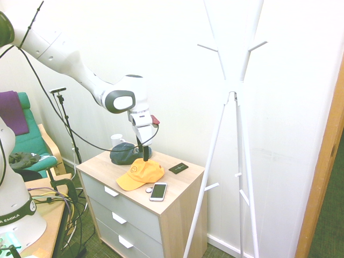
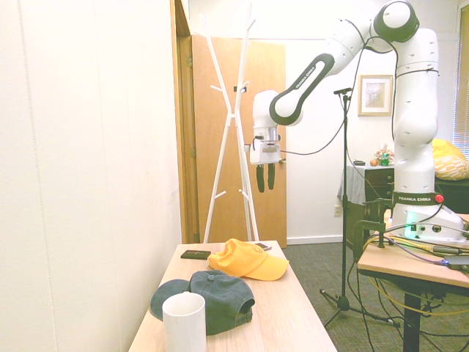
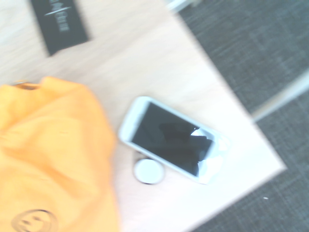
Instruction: Hang the cap
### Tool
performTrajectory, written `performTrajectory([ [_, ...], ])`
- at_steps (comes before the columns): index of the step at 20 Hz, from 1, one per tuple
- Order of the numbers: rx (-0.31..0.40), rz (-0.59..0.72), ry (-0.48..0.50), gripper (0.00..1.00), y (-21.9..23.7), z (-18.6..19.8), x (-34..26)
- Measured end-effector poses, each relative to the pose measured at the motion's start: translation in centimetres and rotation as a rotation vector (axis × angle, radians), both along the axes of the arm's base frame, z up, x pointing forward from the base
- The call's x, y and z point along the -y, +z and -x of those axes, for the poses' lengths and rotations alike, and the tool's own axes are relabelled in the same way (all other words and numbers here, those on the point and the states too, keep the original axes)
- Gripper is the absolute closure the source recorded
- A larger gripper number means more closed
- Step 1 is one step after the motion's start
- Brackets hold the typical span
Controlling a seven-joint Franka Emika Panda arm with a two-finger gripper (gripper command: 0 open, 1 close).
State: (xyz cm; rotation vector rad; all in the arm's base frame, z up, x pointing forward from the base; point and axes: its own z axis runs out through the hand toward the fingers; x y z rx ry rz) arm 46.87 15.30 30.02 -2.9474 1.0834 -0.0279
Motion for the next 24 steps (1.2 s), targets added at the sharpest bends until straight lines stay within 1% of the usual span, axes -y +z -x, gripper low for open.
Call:
performTrajectory([
  [5,-0.027,0.002,0.047,0.0,-3.4,-1.2,-6.2],
  [9,-0.032,0.005,0.188,0.0,-6.6,-1.6,-10.1],
  [11,-0.043,0.022,0.266,0.0,-7.9,-1.4,-11.0],
  [13,-0.052,0.036,0.312,0.0,-9.0,-1.2,-11.3],
  [16,-0.047,0.036,0.327,0.0,-10.2,-1.5,-11.8],
  [22,-0.019,0.038,0.338,0.0,-11.8,-3.7,-13.1],
  [23,-0.016,0.036,0.341,1.0,-11.9,-4.0,-13.5],
  [24,-0.015,0.035,0.346,1.0,-12.1,-4.1,-13.9],
])
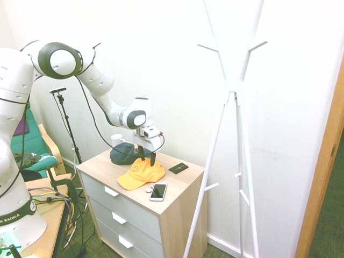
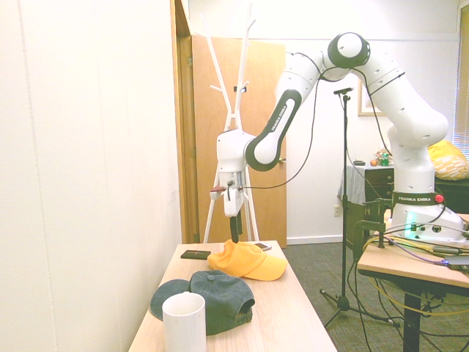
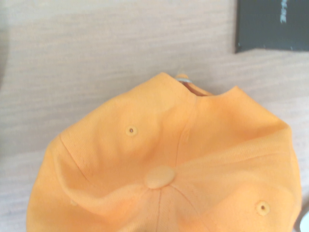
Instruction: Hang the cap
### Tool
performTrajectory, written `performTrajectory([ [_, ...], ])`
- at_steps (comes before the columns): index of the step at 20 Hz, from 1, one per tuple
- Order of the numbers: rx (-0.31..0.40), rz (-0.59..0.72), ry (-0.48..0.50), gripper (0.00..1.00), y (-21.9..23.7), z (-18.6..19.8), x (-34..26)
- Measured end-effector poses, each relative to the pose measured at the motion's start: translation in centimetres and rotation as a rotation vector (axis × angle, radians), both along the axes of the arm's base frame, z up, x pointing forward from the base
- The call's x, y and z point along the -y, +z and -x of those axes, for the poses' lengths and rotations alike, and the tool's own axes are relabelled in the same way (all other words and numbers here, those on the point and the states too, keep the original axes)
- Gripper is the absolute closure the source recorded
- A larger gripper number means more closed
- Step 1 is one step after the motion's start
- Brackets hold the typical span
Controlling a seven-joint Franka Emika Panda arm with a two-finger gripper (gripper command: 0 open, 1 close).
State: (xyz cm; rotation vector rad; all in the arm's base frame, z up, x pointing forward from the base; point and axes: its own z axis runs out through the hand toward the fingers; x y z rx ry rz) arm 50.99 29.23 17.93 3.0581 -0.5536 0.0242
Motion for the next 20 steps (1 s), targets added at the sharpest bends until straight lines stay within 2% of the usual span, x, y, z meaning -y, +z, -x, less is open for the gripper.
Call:
performTrajectory([
  [20,-0.021,0.026,0.016,1.0,-1.8,0.0,-0.8],
])
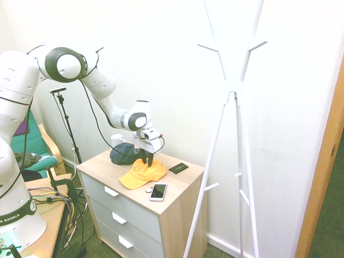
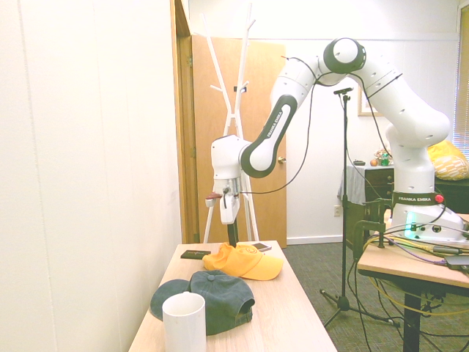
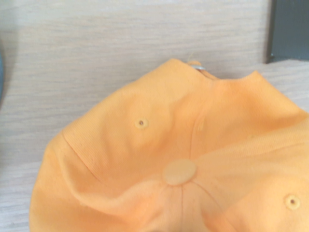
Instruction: Hang the cap
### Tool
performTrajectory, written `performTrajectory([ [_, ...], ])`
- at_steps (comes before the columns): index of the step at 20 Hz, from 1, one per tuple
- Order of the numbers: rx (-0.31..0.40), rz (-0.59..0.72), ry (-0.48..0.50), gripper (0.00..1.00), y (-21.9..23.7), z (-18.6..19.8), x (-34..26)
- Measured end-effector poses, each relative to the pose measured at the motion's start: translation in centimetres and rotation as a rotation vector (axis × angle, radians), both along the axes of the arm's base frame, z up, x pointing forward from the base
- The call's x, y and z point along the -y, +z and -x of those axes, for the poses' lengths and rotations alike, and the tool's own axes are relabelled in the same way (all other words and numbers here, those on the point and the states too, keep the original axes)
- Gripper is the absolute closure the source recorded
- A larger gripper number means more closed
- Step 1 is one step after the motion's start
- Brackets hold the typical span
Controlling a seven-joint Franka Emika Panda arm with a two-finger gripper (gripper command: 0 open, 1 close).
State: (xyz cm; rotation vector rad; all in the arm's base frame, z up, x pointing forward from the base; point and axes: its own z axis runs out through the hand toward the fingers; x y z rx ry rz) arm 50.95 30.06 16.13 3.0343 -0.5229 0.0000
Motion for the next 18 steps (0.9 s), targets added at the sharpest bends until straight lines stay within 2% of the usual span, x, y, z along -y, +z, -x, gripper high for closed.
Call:
performTrajectory([
  [13,-0.004,0.011,-0.012,1.0,-0.8,-0.2,0.9],
  [18,0.016,0.016,-0.038,1.0,-0.2,-1.2,1.6],
])
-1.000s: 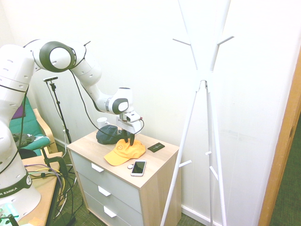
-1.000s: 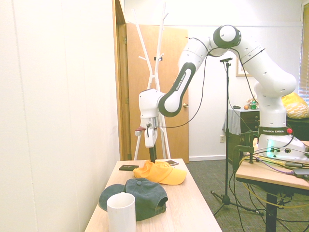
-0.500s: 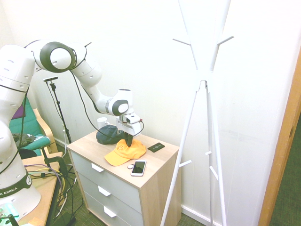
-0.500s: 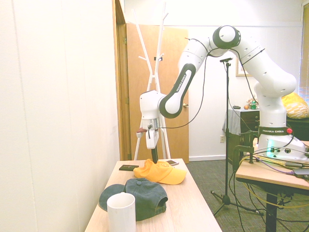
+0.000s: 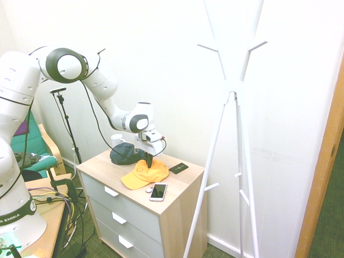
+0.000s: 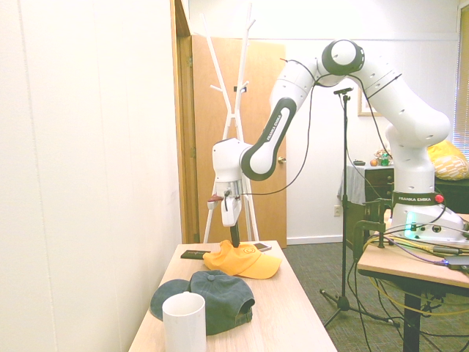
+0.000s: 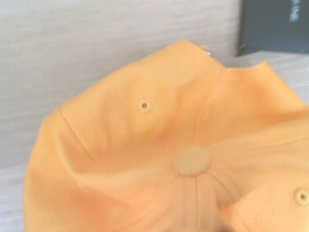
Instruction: Hang the cap
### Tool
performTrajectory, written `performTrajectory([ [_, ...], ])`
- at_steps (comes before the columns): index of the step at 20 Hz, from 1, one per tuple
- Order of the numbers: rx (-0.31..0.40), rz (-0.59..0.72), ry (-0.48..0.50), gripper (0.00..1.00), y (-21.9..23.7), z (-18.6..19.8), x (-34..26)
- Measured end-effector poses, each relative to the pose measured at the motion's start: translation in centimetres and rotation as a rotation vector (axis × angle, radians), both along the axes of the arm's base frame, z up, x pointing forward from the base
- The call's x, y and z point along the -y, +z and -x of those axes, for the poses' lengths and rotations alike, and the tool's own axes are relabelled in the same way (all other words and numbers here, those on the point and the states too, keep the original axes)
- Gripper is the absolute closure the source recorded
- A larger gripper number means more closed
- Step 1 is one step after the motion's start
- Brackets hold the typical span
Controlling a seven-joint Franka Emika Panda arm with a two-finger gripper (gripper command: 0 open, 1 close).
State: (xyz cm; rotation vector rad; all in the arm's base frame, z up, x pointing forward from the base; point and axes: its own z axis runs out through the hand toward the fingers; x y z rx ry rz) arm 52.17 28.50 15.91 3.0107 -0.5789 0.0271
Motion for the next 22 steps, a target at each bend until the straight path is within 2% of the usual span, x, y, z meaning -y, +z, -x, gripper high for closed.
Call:
performTrajectory([
  [6,0.192,0.214,-0.018,1.0,6.2,-2.9,1.6],
  [10,0.24,0.266,-0.034,1.0,11.7,-2.7,1.4],
  [14,0.278,0.304,-0.057,1.0,13.0,-2.2,1.1],
  [17,0.341,0.419,-0.081,1.0,14.2,-1.8,1.7],
  [22,0.44,0.629,-0.091,1.0,19.3,-1.3,3.7],
])
